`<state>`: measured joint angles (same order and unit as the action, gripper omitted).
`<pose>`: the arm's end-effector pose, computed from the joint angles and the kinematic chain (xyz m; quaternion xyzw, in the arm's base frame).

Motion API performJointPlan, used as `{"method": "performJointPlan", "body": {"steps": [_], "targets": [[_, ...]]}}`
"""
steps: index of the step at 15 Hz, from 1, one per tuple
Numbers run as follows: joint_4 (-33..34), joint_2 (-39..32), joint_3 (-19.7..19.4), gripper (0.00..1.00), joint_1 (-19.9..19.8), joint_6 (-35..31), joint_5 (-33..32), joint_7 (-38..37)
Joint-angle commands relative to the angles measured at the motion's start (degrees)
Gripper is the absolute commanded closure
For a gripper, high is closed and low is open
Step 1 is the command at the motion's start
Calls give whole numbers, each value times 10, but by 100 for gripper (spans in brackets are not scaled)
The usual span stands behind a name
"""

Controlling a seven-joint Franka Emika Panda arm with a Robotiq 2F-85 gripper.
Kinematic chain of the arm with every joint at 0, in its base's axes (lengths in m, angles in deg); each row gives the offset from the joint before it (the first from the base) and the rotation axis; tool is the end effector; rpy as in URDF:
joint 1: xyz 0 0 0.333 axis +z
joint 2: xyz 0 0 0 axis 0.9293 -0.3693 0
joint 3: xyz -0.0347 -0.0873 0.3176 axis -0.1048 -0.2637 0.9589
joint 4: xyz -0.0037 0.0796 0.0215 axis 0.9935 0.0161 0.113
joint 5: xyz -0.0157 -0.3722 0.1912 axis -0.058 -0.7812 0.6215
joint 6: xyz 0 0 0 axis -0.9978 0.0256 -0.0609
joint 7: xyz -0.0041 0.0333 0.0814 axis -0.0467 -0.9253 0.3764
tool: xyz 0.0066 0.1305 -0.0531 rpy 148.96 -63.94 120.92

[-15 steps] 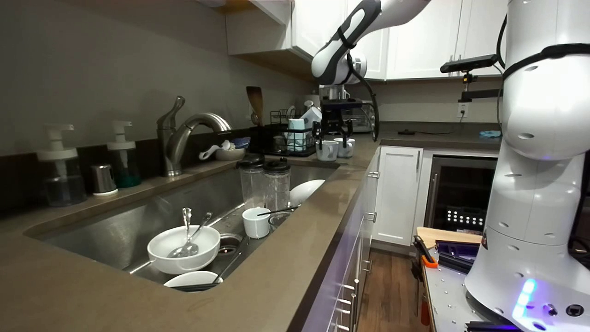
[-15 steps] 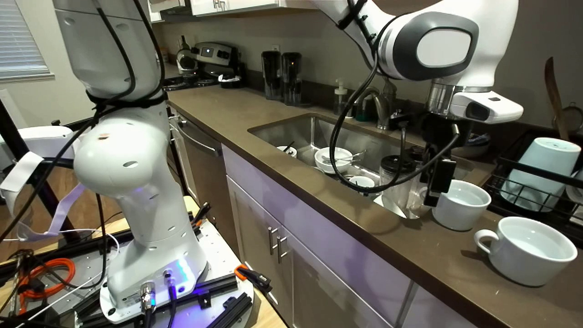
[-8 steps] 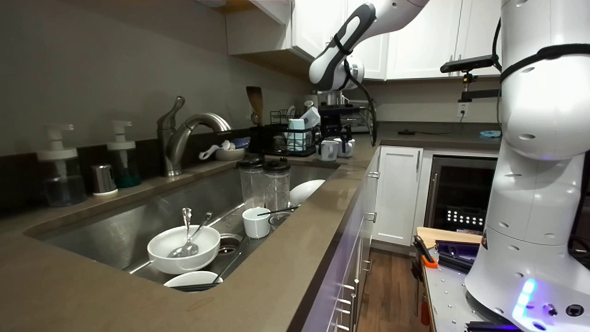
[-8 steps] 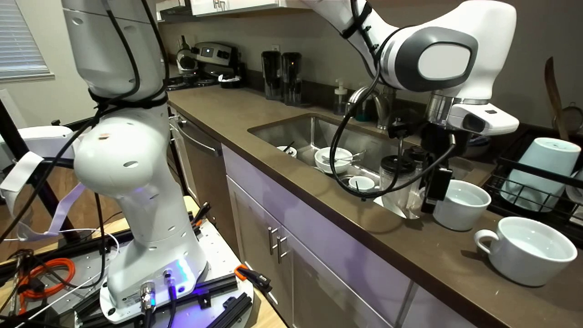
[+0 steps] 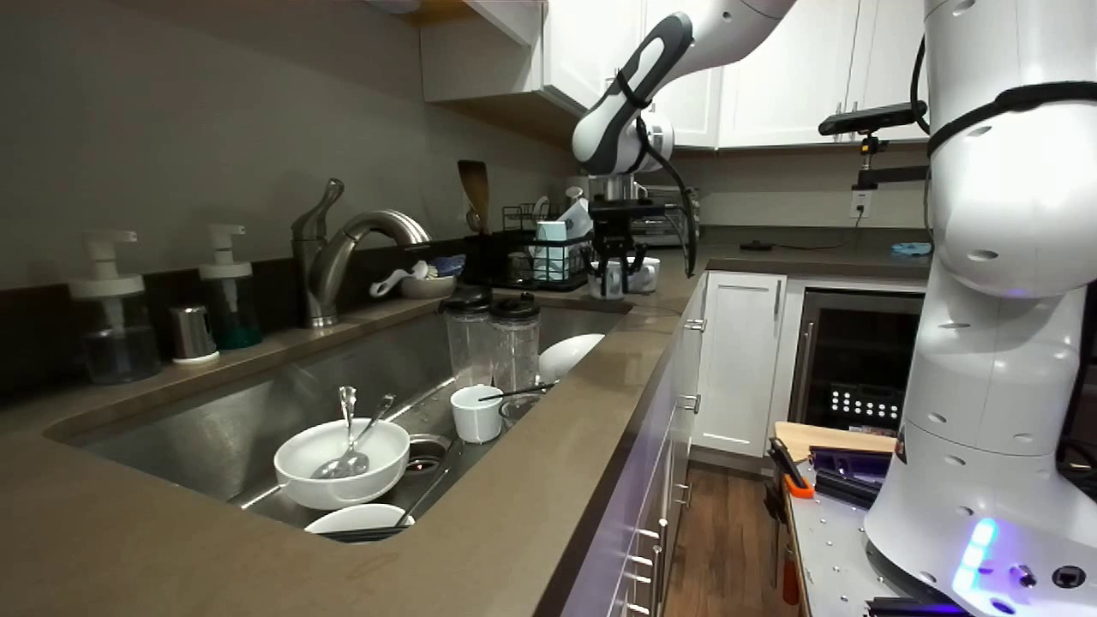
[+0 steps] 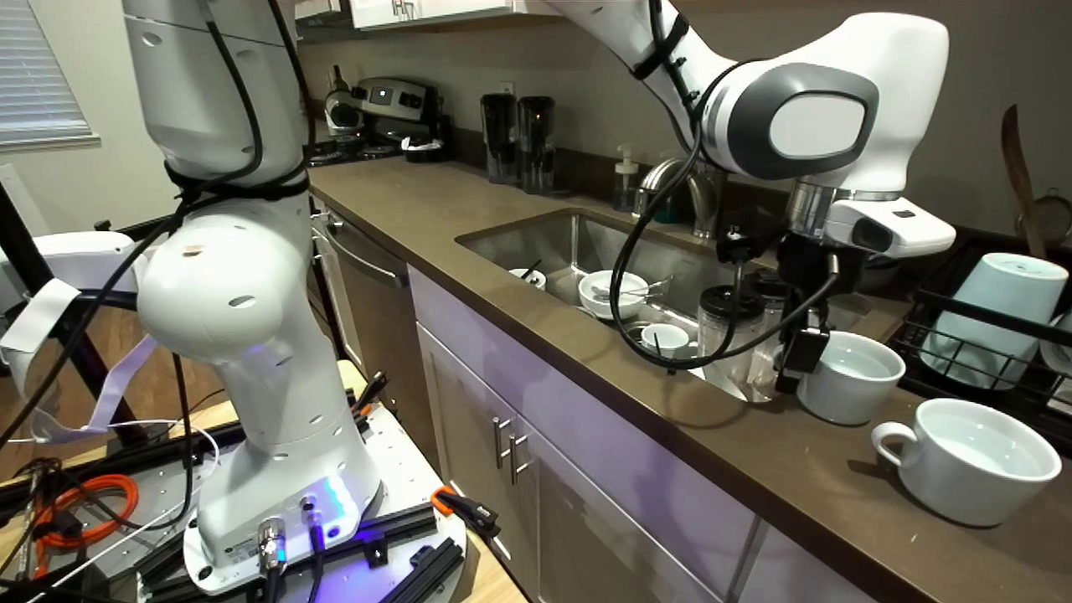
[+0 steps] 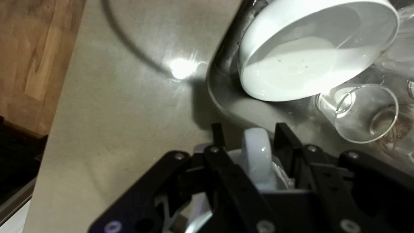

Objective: Pour the water from the left cup into the sink

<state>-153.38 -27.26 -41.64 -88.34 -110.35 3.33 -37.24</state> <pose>0.4742 -0.3708 0.3173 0.8454 -0.5331 -0.0105 0.0319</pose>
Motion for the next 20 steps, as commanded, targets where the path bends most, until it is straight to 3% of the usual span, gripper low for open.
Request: {"method": "performJointPlan", "body": {"steps": [1,3,4,20], "targets": [[12,-9,-9,85,8,-9,13,-9],[11,-8,-10,98,9,-9,11,-9],[10,-7,-10,99,9,-10,10,-9],[-50,70,-18,96,26,-50,-36,-15]]}}
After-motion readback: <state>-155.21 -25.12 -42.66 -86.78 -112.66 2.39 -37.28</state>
